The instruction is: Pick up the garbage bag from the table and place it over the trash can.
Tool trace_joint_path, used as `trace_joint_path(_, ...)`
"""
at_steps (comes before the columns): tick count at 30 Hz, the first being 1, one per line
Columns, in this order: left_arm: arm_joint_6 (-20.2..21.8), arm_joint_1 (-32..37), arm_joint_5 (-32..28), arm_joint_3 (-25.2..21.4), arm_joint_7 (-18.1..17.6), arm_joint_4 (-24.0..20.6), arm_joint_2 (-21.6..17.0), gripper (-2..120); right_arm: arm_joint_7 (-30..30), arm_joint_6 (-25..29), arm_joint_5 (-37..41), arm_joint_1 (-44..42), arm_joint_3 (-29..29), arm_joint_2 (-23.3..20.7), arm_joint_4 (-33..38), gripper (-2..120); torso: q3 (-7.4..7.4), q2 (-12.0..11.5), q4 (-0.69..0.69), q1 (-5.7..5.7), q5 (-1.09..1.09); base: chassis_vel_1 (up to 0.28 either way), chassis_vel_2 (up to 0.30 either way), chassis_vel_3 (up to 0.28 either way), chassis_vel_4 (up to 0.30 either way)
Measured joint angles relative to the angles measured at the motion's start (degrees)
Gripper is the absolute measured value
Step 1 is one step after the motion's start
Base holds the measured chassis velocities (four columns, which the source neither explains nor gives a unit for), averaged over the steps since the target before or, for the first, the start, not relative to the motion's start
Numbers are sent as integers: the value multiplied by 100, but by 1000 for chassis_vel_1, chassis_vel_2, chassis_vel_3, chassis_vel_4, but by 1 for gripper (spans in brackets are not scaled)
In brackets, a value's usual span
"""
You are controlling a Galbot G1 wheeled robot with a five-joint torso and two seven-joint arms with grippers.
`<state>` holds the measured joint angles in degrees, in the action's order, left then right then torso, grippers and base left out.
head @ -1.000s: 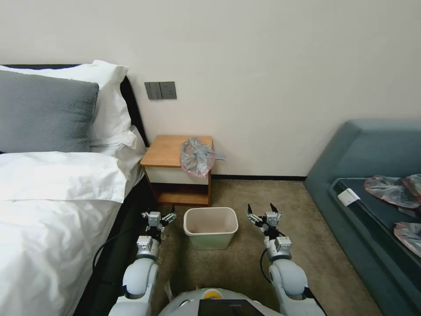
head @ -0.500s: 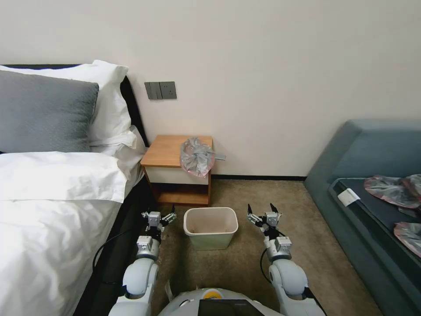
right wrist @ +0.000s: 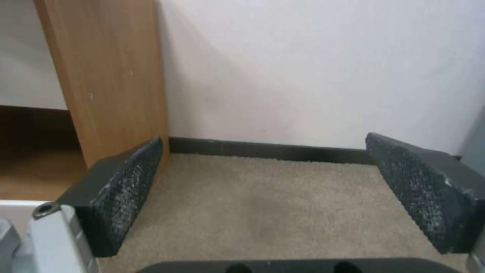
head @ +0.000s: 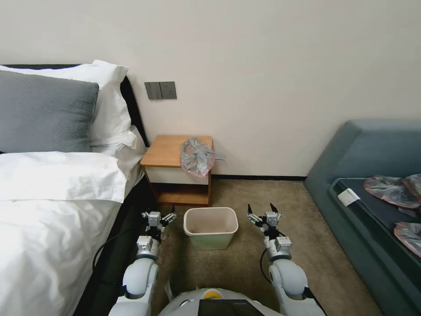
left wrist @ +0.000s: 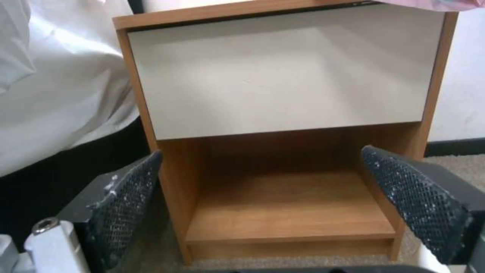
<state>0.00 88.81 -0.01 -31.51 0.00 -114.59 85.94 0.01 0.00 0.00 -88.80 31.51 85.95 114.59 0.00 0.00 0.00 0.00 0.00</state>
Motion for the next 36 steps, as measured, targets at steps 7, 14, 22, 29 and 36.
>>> trace_joint_path(7, 0, 0, 0, 0, 0, 0, 0, 100, 0, 0, 0, 0, 0, 0, 0, 100, 0, 0, 0, 0, 0, 0, 0, 0, 0)
trace_joint_path(14, 2, 6, -6, 0, -3, -9, -3, 100, 0, 0, -1, -12, 0, 0, 12, 100, 0, 0, 0, 0, 0, 0, 0, 0, 0)
trace_joint_path(22, 226, 337, -382, -78, -265, -951, -221, 100, 68, -26, -133, -578, 130, 226, 989, 100, 0, 0, 0, 0, 0, 0, 0, 0, 0)
trace_joint_path(29, 433, 642, -729, -151, -506, -1811, -420, 100, 138, -60, -267, -1101, 252, 432, 1880, 100, 0, 0, 0, 0, 0, 0, 0, 0, 0)
trace_joint_path(36, 975, 1194, -1150, -151, -820, -2839, -922, 100, 204, -94, -395, -1595, 369, 628, 2717, 100, 0, 0, 1, 0, -1, 0, 0, 0, 0)
